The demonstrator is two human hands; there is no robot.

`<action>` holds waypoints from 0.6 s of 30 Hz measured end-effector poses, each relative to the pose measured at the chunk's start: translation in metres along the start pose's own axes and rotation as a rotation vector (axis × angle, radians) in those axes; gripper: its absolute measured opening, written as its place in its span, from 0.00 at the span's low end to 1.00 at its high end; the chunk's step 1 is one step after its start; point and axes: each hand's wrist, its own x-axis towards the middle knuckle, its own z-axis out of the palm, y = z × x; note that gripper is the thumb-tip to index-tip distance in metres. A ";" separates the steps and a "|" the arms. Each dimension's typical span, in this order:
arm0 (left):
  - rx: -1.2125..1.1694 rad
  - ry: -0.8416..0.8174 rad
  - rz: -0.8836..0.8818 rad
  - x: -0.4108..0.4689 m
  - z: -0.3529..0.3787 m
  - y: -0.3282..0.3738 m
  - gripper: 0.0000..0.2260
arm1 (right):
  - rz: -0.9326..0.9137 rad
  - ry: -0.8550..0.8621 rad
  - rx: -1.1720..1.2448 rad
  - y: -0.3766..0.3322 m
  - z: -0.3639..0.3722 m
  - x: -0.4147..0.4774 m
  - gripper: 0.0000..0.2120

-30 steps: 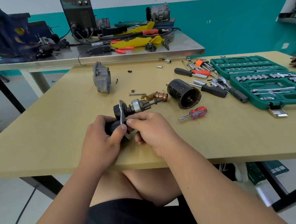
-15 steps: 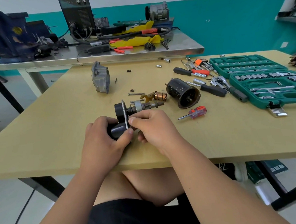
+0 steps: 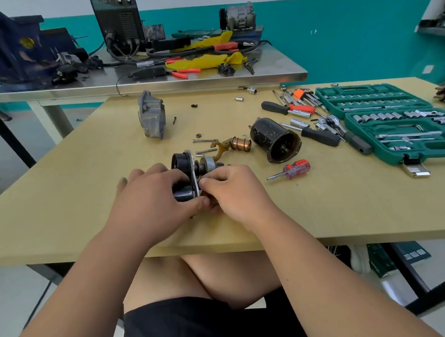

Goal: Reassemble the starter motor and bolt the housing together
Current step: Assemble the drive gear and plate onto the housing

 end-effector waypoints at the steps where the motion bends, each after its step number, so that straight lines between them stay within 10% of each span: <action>1: 0.118 0.001 0.022 0.002 -0.002 0.001 0.28 | 0.002 -0.015 -0.002 0.000 -0.001 0.000 0.07; 18: -0.190 0.108 -0.029 -0.004 0.008 0.004 0.22 | -0.010 -0.124 0.031 -0.008 -0.005 0.002 0.09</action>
